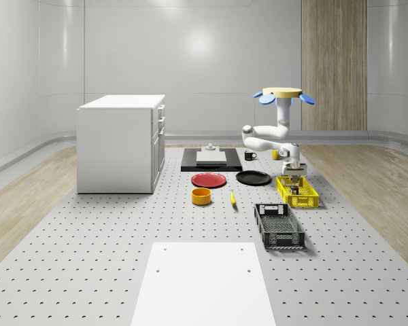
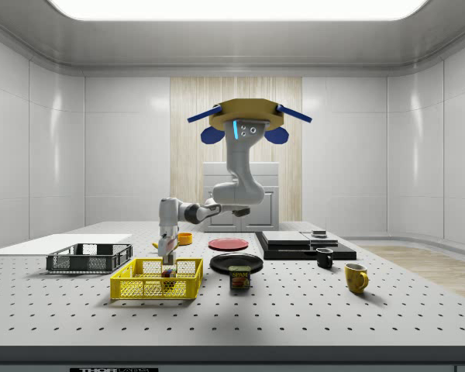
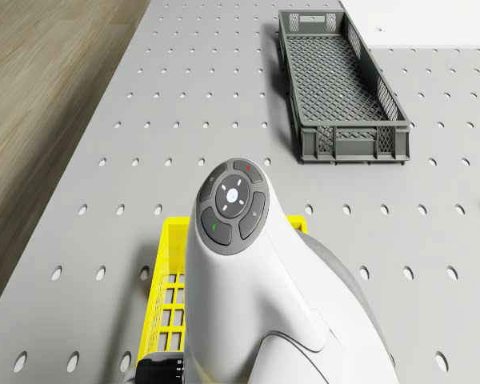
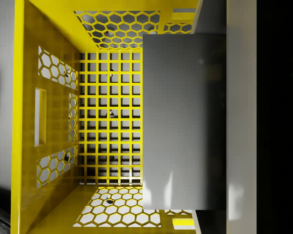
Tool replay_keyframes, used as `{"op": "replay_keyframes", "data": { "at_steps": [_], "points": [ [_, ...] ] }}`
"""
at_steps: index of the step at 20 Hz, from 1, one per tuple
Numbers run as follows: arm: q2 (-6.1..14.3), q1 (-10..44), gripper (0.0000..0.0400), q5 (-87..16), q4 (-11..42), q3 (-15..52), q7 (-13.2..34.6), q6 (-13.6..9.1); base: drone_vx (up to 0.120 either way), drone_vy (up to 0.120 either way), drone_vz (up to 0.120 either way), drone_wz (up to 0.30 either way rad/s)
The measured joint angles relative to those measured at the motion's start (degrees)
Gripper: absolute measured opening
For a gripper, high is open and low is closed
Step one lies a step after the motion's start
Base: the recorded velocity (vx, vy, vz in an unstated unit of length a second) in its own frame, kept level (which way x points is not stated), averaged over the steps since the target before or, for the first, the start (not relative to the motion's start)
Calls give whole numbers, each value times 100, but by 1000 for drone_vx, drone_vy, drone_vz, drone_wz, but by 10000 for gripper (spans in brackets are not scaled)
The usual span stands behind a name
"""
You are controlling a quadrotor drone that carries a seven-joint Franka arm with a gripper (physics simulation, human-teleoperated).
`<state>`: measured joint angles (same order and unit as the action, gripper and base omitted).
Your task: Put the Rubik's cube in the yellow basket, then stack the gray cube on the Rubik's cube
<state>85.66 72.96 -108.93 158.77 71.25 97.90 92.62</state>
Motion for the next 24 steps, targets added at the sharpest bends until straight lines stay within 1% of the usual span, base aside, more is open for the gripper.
{"op": "replay_keyframes", "data": {
  "at_steps": [5, 8, 17, 24],
  "points": [
    [12, 6, 250, -1, -3, -5, 3, 14, 0, 0, 0, 0],
    [18, 24, 250, -95, -37, -110, 1, 67, 0, 0, 0, 0],
    [66, -149, 250, -228, -102, -275, -212, 192, 0, 0, 0, 0],
    [25, -41, 250, -254, -259, -299, -245, 220, 0, 0, 0, 0]
  ]
}}
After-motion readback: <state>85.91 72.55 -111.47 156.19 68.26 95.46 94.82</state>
